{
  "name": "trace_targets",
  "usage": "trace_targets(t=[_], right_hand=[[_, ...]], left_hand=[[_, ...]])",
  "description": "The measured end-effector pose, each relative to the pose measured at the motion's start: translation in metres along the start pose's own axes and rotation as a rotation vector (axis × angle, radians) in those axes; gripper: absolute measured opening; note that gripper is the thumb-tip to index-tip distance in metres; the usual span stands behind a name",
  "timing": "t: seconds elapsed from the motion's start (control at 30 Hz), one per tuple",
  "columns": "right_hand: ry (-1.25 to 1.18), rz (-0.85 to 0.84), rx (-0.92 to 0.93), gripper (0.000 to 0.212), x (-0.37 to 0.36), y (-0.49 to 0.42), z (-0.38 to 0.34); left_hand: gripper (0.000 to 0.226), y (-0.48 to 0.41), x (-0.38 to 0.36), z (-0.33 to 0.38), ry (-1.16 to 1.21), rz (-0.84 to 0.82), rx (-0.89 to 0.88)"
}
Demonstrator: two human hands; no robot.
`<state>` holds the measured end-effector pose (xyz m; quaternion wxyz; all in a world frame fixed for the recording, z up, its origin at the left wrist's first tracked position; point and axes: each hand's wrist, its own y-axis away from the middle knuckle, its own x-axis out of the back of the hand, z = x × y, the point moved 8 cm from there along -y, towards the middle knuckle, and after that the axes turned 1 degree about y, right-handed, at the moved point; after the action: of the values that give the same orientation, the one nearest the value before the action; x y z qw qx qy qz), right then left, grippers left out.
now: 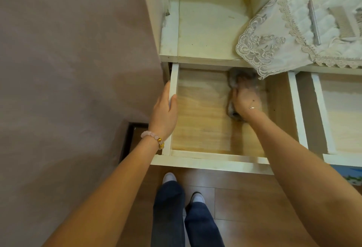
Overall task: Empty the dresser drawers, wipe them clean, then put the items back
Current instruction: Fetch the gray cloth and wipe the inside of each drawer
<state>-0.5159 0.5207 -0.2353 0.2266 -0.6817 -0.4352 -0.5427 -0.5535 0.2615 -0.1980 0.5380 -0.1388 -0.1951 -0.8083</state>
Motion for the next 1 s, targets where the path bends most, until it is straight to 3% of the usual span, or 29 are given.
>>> trace_targets(t=[0.1, 0.3, 0.8, 1.0], right_hand=[[-0.055, 0.063, -0.056, 0.047, 0.015, 0.003, 0.033], [-0.098, 0.132, -0.023, 0.042, 0.016, 0.013, 0.028], [-0.1, 0.135, 0.026, 0.037, 0.008, 0.032, 0.019], [-0.16, -0.062, 0.342, 0.04, -0.027, 0.043, -0.091]], left_hand=[[0.047, 0.0, 0.0, 0.001, 0.01, 0.0, 0.003], [0.047, 0.0, 0.001, 0.003, 0.012, 0.004, 0.003], [0.046, 0.003, 0.003, 0.01, -0.017, 0.023, -0.019], [0.045, 0.002, 0.003, 0.007, -0.029, 0.027, -0.018]])
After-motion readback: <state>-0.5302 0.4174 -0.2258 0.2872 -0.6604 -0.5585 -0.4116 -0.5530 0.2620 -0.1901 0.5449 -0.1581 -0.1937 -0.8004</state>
